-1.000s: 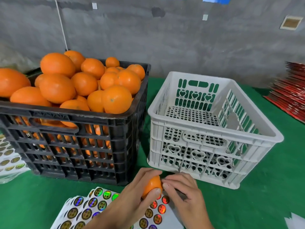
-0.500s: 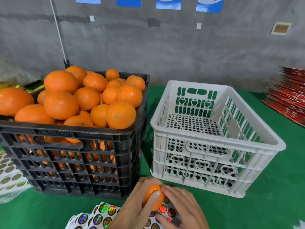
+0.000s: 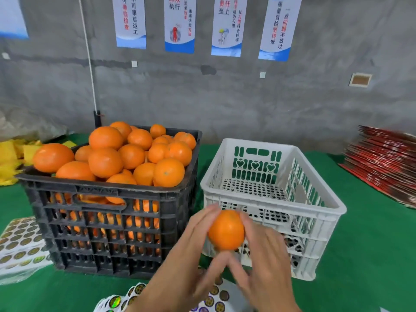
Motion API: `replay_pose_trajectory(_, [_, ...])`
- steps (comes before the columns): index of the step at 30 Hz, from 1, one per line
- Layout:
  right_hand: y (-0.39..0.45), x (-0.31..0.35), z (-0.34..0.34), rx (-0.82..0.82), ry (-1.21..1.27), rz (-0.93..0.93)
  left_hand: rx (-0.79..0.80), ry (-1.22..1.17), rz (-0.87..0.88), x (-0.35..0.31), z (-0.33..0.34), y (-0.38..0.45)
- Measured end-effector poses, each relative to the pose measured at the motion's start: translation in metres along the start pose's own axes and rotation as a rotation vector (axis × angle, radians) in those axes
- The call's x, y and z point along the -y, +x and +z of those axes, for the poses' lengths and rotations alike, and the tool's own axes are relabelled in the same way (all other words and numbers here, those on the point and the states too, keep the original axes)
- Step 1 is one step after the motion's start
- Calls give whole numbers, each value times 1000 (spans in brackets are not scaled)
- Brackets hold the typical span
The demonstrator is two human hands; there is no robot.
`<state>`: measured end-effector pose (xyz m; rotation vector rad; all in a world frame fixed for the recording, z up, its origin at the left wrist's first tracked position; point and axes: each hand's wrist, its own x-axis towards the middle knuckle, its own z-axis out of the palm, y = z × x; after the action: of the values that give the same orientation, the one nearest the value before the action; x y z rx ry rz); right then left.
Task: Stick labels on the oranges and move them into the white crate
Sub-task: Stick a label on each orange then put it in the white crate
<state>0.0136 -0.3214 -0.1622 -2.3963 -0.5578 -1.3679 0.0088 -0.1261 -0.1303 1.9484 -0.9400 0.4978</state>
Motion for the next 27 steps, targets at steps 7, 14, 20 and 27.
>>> replay_pose_trajectory(7, [101,-41,-32,50,-211,307,-299,675,52,-34,-90,87])
replay_pose_trajectory(14, [75,-64,13,98,-466,189,-163,579,-354,9,-107,91])
replay_pose_trajectory(20, [79,-112,9,-84,-474,100,-439,240,-283,15,-96,78])
replay_pose_trajectory(27, [41,-96,0,-66,-292,-86,-326,494,225,17,-37,40])
